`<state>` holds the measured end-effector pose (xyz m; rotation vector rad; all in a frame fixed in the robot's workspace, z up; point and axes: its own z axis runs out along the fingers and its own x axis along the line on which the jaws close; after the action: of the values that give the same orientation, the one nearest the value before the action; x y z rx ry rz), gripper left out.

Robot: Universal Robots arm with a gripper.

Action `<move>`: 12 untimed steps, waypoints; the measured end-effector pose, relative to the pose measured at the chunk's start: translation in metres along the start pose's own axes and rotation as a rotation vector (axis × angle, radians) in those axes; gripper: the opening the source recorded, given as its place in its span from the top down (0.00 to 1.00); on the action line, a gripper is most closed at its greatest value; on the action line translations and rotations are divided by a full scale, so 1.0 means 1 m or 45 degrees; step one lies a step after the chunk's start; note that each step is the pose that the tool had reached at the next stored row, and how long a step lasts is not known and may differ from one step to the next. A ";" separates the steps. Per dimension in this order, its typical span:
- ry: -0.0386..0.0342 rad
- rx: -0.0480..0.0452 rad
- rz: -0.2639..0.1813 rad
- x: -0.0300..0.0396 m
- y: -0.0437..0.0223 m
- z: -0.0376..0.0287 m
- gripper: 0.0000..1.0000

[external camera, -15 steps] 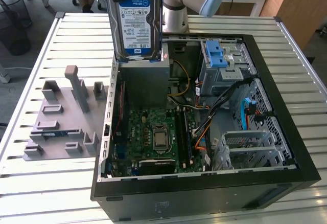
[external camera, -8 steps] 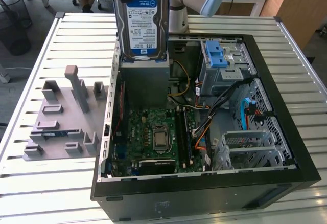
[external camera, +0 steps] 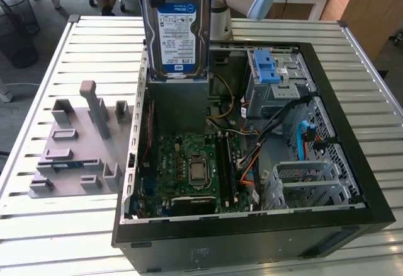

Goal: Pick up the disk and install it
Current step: 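Pick up the disk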

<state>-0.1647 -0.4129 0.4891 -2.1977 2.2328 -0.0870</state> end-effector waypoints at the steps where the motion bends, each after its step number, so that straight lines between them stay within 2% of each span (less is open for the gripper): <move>1: -0.0001 -0.001 0.000 0.0002 -0.0018 0.0002 0.64; 12: 0.0001 -0.008 0.000 0.0006 -0.0220 0.0017 0.64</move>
<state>-0.1427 -0.4139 0.4885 -2.2010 2.2358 -0.0805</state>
